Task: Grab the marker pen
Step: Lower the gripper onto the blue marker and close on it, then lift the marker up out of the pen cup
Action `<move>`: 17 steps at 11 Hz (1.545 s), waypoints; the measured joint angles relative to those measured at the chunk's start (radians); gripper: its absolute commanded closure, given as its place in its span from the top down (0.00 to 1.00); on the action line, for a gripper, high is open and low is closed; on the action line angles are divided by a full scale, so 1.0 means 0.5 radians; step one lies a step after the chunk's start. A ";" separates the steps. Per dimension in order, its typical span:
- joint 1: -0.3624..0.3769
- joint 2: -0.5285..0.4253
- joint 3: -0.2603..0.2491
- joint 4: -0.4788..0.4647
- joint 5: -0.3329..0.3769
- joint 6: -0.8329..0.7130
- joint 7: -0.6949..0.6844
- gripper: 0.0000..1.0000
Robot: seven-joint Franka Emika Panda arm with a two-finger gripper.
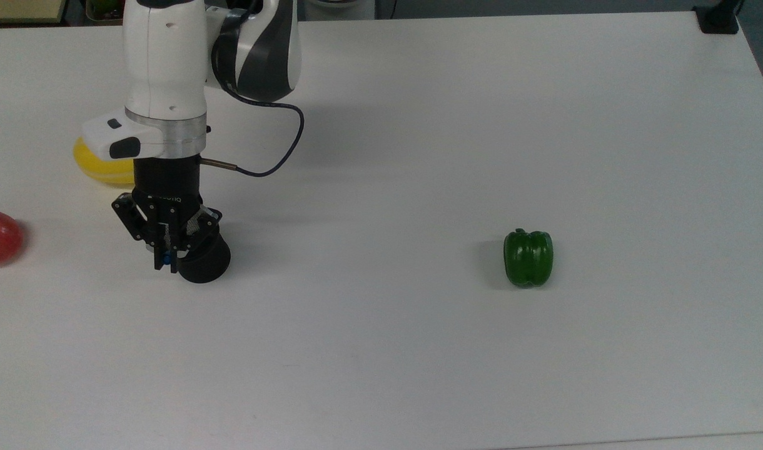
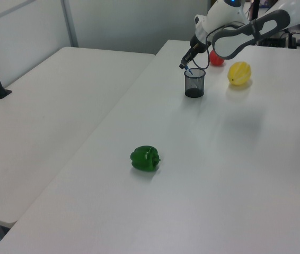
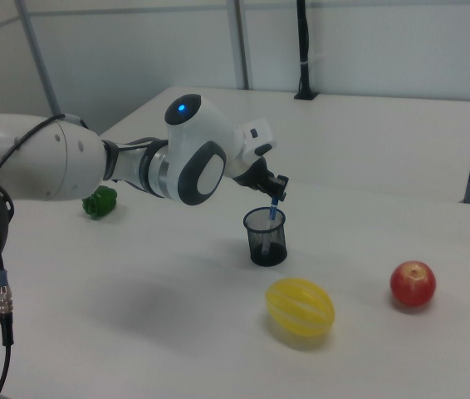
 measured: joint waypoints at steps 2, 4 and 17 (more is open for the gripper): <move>0.001 -0.025 0.000 0.021 0.001 0.000 0.001 0.05; 0.002 -0.091 0.000 0.033 0.002 0.000 0.004 0.05; 0.317 -0.612 0.051 0.038 0.024 -1.185 0.066 0.05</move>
